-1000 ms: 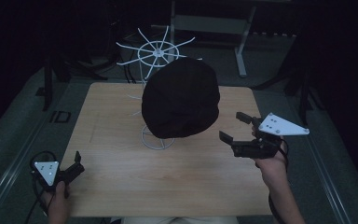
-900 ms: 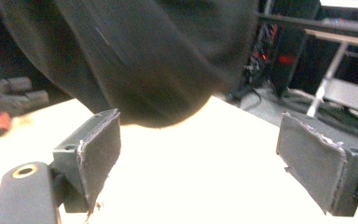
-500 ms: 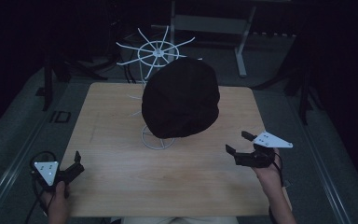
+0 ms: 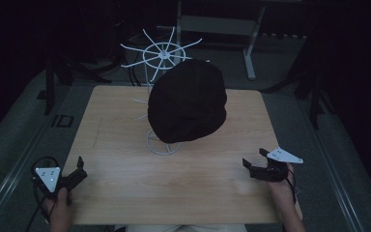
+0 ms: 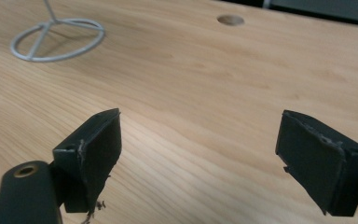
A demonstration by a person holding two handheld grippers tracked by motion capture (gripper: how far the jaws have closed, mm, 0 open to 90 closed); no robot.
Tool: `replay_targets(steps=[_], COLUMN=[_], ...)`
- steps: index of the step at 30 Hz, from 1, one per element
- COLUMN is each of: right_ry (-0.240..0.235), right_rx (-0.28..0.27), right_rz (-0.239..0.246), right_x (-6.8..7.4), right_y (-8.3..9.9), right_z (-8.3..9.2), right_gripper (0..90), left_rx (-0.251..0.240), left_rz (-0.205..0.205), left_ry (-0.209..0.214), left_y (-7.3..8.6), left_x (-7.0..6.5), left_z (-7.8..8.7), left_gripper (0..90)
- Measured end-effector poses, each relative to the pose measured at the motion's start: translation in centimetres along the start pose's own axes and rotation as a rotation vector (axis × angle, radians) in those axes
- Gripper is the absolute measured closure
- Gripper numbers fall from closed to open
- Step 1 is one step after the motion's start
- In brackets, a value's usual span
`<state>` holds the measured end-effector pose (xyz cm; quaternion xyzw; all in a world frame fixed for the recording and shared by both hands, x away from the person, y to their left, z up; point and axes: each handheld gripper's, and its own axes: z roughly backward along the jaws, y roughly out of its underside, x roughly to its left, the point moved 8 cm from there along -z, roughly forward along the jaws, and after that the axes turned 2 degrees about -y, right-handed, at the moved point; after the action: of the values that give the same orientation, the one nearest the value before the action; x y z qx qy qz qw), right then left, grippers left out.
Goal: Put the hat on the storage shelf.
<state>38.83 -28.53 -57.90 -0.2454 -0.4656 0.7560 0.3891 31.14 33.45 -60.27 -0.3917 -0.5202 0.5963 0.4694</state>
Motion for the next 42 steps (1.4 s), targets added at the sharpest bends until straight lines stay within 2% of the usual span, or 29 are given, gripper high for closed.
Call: replay_targets(steps=[2,3,6,8,10,11,12,18,20,23,26,30,34,42], right_ry=[0.011,0.028,0.071,0.076,0.118,0.118,0.150,0.263,0.287,0.337,0.346,0.382,0.408,0.425], right_rx=[-0.001,-0.001,0.013,0.016,0.028,0.028,0.036,0.069,0.051,0.047,0.060,0.042,0.048,0.047], right_rz=[-0.012,-0.033,-0.042,-0.044,-0.045,-0.045,-0.042,-0.027,-0.047,-0.035,-0.058,-0.098,-0.112,-0.136], right_x=[-0.3,-0.9,-1.8,-2.0,-2.9,-2.9,-3.4,-4.9,-5.3,-5.9,-6.3,-7.2,-7.8,-8.3], right_y=[0.3,0.8,1.7,2.0,2.7,2.7,3.2,4.2,4.2,4.2,4.6,4.8,5.1,5.2], right_z=[0.0,0.0,0.0,0.1,0.3,0.3,0.7,1.5,1.8,2.1,2.2,3.0,3.4,3.6], right_gripper=[14.0,14.1,14.1,14.1,14.1,14.1,14.1,14.0,14.1,14.0,14.0,14.0,14.1,14.0], left_rx=[0.000,-0.002,-0.002,-0.002,-0.001,-0.001,-0.001,-0.002,-0.002,-0.001,-0.001,0.000,-0.001,-0.001], left_rz=[0.000,0.000,0.001,0.003,0.003,0.003,0.003,0.002,0.002,0.005,0.005,0.008,0.010,0.009], left_ry=[-0.001,-0.001,0.000,0.000,0.000,0.000,0.000,-0.001,0.000,0.000,0.001,0.001,0.000,-0.002], left_y=[0.0,0.0,0.0,0.0,0.0,0.0,0.0,0.0,0.0,0.0,0.0,0.0,0.0,0.0], left_x=[0.0,0.0,0.0,0.0,0.0,0.0,0.0,0.0,0.0,0.0,0.0,0.1,0.1,0.1], left_z=[0.0,0.0,0.0,0.0,0.0,0.0,0.0,0.0,0.0,0.0,0.0,0.0,0.0,0.0], left_gripper=[1.3,1.3,1.3,1.3,1.3,1.3,1.3,1.3,1.3,1.3,1.3,1.3,1.3,1.3])
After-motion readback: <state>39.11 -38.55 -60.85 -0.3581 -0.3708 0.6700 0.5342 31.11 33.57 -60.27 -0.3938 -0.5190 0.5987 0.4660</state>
